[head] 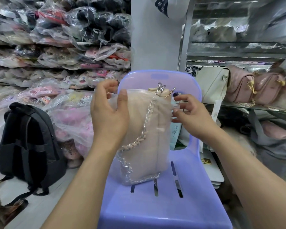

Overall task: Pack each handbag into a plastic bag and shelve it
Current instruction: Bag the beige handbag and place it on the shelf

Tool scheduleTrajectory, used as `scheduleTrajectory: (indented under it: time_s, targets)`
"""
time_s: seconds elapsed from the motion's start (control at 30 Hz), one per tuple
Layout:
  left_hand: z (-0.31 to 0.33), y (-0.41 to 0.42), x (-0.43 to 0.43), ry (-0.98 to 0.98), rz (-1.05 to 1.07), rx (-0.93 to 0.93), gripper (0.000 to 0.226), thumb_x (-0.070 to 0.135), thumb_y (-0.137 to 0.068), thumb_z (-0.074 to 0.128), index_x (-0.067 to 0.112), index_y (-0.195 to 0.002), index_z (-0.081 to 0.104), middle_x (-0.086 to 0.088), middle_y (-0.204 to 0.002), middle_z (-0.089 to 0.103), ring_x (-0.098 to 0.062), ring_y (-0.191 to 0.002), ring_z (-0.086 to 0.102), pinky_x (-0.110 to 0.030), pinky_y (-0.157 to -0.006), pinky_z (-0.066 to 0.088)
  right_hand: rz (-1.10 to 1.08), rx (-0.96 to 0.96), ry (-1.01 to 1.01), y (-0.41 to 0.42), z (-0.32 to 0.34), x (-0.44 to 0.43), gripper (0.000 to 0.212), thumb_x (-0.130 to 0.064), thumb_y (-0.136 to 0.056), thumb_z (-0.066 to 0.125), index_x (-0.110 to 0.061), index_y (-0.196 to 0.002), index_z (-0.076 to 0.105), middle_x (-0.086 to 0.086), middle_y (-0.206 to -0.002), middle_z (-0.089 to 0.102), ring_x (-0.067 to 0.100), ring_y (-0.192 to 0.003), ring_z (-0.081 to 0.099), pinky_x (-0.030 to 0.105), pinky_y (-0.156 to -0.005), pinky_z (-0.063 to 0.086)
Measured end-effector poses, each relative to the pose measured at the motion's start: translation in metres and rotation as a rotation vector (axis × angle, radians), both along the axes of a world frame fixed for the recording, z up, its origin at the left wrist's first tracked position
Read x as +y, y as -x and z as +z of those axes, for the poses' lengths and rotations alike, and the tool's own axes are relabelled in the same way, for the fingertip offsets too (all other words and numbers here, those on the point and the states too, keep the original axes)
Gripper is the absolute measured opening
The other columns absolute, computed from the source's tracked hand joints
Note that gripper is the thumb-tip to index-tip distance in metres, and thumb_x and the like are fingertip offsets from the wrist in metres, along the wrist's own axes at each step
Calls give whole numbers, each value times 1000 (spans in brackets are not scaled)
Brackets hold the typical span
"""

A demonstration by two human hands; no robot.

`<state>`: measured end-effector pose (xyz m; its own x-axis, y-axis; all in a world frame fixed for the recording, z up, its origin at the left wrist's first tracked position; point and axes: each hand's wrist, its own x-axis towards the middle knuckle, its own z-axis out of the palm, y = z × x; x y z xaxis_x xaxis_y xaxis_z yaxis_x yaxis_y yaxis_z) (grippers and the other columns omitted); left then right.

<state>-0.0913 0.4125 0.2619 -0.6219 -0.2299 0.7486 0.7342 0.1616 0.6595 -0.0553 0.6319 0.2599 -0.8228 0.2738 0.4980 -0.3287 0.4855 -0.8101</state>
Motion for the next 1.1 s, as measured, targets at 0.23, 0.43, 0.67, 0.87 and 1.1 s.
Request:
scheduleTrajectory:
  time_s: [0.23, 0.43, 0.67, 0.87, 1.1]
  targets:
    - [-4, 7, 3, -244, -308, -567, 19, 48, -98, 53, 34, -106, 61, 12, -104, 66, -4, -91, 62, -28, -81, 49, -230, 226, 66, -1, 4, 4, 35, 3, -98, 49, -28, -98, 64, 1, -100, 68, 15, -75, 72, 32, -63, 63]
    - [4, 3, 5, -180, -129, -242, 15, 29, -101, 57, 31, -94, 69, 12, -96, 73, -8, -84, 64, -35, -88, 55, -366, 424, 178, 0, 26, -3, 28, -9, -91, 54, -35, -92, 64, -4, -100, 69, 25, -83, 69, 50, -78, 61]
    - [25, -2, -6, -181, -29, 13, 14, 29, -101, 56, 29, -97, 70, 12, -93, 74, -6, -87, 69, -34, -85, 57, -181, 397, 495, 4, 26, -15, 26, 1, -92, 43, -21, -99, 55, 2, -82, 60, 10, -61, 58, 28, -63, 53]
    - [18, -6, 2, -250, -165, -70, 40, 39, -97, 64, 27, -130, 45, 7, -115, 67, -2, -102, 66, -22, -91, 51, -106, 292, 479, 5, 23, -23, 34, -25, -94, 58, -31, -127, 57, -4, -87, 59, 5, -70, 55, 23, -75, 45]
    - [18, -3, -6, 38, 35, -56, 34, 42, -105, 45, 27, -76, 55, 10, -62, 47, -8, -60, 43, -33, -62, 32, -227, 464, 491, -2, 27, -14, 19, -14, -94, 73, -23, -109, 66, -9, -84, 67, -1, -65, 58, 19, -69, 49]
